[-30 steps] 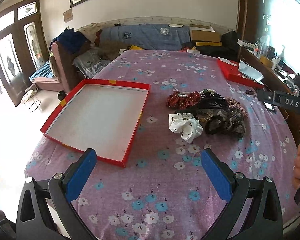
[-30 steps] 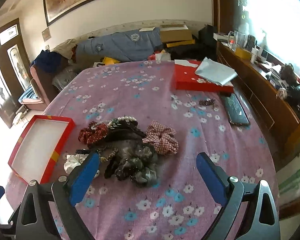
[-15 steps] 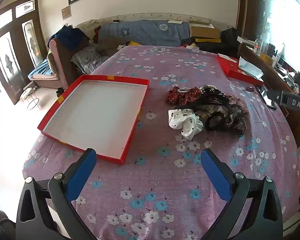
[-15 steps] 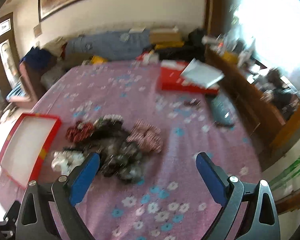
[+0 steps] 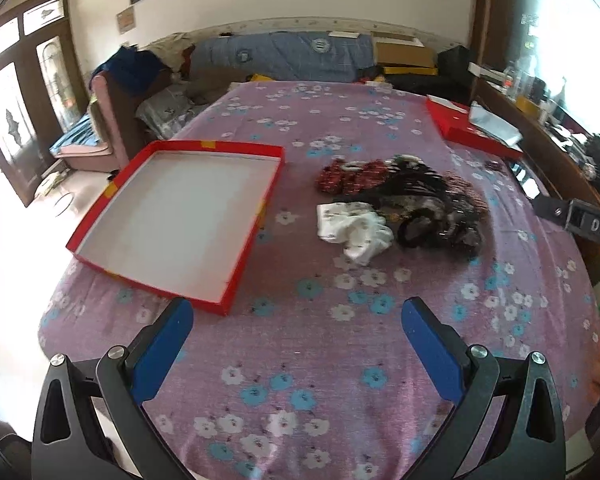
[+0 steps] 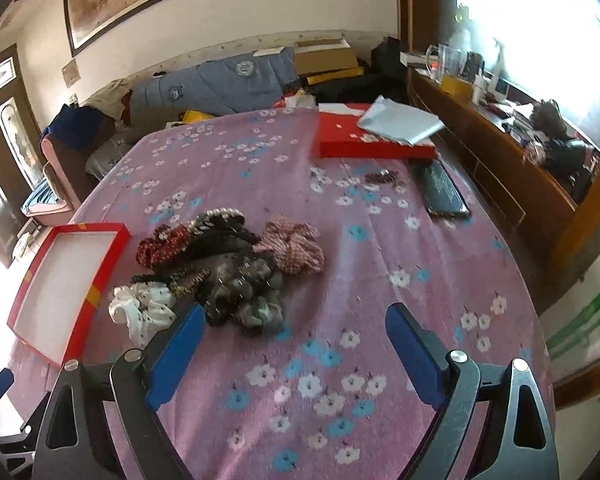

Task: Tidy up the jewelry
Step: 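Move both tools back and around toward the hair accessory pile, then grasp the white cherry-print scrunchie with the left tool while the right tool grasps the grey sheer scrunchie, then lift both held scrunchies and carry them toward the red-rimmed box lid, then lower both scrunchies into the box lid and open both tools, then withdraw both tools from the box lid back toward the pile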

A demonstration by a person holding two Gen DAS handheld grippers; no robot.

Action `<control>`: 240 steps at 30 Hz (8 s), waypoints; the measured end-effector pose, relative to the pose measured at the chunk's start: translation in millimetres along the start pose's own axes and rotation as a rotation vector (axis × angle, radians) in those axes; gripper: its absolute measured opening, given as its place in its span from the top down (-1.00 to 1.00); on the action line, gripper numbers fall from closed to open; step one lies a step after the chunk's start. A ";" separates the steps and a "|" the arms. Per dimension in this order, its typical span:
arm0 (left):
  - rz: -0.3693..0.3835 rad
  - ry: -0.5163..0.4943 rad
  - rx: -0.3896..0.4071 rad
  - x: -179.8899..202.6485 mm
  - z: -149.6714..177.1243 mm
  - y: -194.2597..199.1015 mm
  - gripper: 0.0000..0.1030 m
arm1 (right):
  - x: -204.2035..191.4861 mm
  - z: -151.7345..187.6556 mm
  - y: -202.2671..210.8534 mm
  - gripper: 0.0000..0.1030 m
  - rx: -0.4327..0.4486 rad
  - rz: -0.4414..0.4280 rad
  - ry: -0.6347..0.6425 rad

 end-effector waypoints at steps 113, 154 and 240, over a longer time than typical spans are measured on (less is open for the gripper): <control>0.098 0.064 -0.161 15.7 -47.6 -45.7 0.75 | -33.1 2.2 -63.1 0.93 -0.218 -0.305 0.053; 0.252 0.052 -0.313 7.5 14.5 -79.9 0.47 | -15.7 33.2 -103.0 -0.14 -0.369 -0.394 -0.038; -0.079 0.207 -0.039 -291.8 -173.1 -53.1 -0.06 | -345.3 -113.0 -27.3 0.08 -0.056 -0.431 0.324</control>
Point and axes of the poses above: each gripper's, at about its wrist camera, not at the fingertips, and y roughly against the way its jaws point, x to its right, z to its underside, the point moved 8 cm from there along -y, roughly the way its jaws point, and after that the axes turned 15 degrees about -x, right-handed, at the moved point
